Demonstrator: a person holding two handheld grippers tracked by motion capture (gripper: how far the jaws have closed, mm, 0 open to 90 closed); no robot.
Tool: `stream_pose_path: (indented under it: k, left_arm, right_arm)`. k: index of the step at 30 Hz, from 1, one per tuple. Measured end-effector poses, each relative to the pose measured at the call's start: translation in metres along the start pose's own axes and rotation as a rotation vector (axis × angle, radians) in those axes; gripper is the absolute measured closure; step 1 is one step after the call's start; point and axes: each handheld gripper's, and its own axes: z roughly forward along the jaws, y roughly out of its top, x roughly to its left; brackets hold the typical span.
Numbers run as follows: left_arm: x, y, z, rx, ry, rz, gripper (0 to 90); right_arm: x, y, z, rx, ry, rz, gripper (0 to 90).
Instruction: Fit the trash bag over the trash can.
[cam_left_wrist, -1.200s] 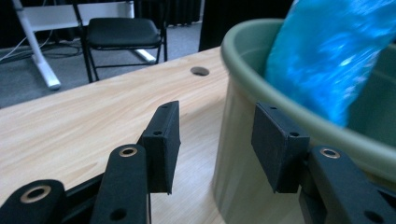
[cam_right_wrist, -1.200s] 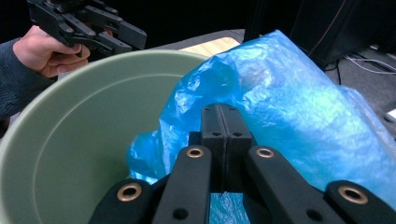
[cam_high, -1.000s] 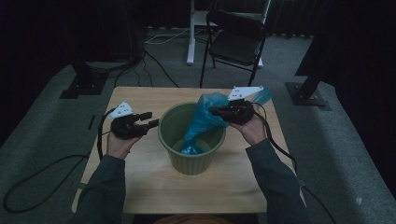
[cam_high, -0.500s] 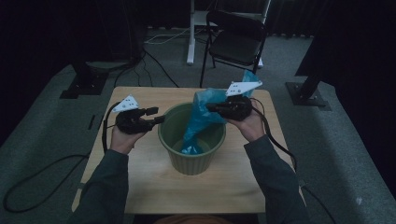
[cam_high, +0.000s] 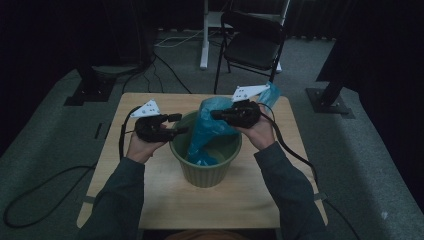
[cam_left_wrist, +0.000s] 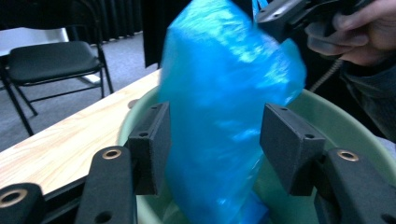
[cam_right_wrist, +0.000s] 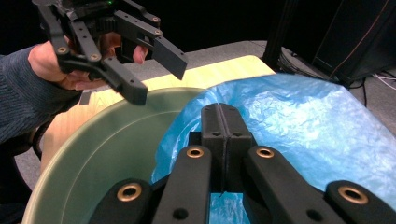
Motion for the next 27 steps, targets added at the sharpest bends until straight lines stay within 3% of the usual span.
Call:
stream_pose_path:
  k: [7,9,11,18,23,27]
  left_arm:
    - [-0.009,0.010,0.016,0.025,-0.016,0.025,41.6]
    - [-0.015,0.013,0.028,0.059,-0.011,0.036,42.0]
    - [-0.019,0.014,0.033,0.079,0.020,0.049,49.2]
    - [-0.026,0.011,0.038,0.090,0.053,0.093,87.5]
    - [-0.025,0.008,0.034,0.079,0.066,0.090,89.7]
    - [-0.024,0.004,0.027,0.068,0.086,0.088,89.8]
  right_arm:
    - [0.000,0.000,0.004,-0.009,0.025,0.004,90.0]
    - [0.001,0.000,0.005,-0.016,0.037,0.009,90.0]
    - [0.002,-0.001,0.005,-0.015,0.039,0.008,90.0]
    - [0.003,-0.001,0.004,-0.011,0.037,-0.001,90.0]
    - [0.005,-0.001,-0.003,-0.020,0.001,-0.017,84.4]
    - [0.005,0.000,-0.013,-0.022,-0.033,-0.028,85.2]
